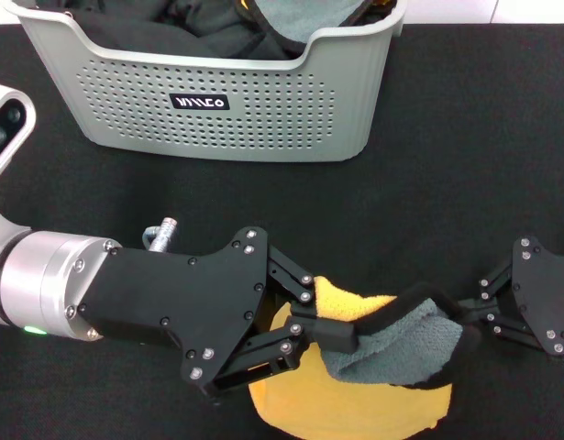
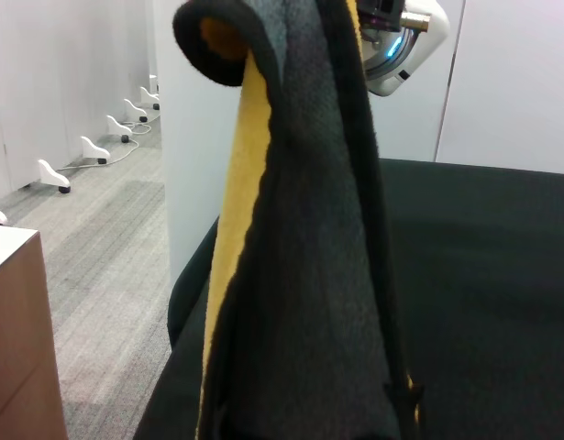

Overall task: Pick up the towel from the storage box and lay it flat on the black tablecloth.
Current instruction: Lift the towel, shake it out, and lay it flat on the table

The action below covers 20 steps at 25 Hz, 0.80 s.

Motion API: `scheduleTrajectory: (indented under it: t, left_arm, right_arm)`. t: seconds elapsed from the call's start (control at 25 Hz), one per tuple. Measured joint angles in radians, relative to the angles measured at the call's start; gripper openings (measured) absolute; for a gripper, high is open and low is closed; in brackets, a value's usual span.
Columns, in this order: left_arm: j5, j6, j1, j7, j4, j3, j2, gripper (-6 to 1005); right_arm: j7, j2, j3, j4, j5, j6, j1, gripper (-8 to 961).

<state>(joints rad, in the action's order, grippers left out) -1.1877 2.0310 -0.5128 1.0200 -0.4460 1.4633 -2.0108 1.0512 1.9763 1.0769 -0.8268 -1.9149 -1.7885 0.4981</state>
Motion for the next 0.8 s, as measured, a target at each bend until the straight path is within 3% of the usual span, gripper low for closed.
scheduleTrajectory:
  t: [0.2, 0.28, 0.32, 0.36, 0.52, 0.8]
  left_arm:
    - [0.0, -0.017, 0.0, -0.032, 0.033, 0.0, -0.005, 94]
    - [0.0, -0.031, 0.0, -0.041, 0.049, 0.0, -0.009, 95]
    - [0.01, -0.091, 0.001, -0.078, 0.095, -0.005, -0.028, 95]
    - [0.011, -0.099, 0.001, -0.085, 0.1, -0.007, -0.031, 95]
    - [0.021, -0.236, 0.011, -0.213, 0.18, -0.065, -0.083, 96]
    - [0.118, -0.304, 0.044, -0.307, 0.227, -0.073, -0.092, 98]
  right_arm:
    - [0.0, 0.005, -0.025, -0.001, 0.004, 0.012, 0.0, 5]
    - [0.004, 0.026, -0.12, -0.026, 0.015, 0.013, -0.001, 5]
    - [0.007, 0.03, -0.139, -0.034, 0.019, 0.011, -0.001, 5]
    - [0.015, 0.038, -0.178, -0.056, 0.036, 0.005, -0.001, 5]
    - [0.034, 0.045, -0.202, -0.107, 0.128, 0.005, 0.004, 6]
    - [0.103, 0.047, -0.197, -0.208, 0.282, 0.018, 0.015, 6]
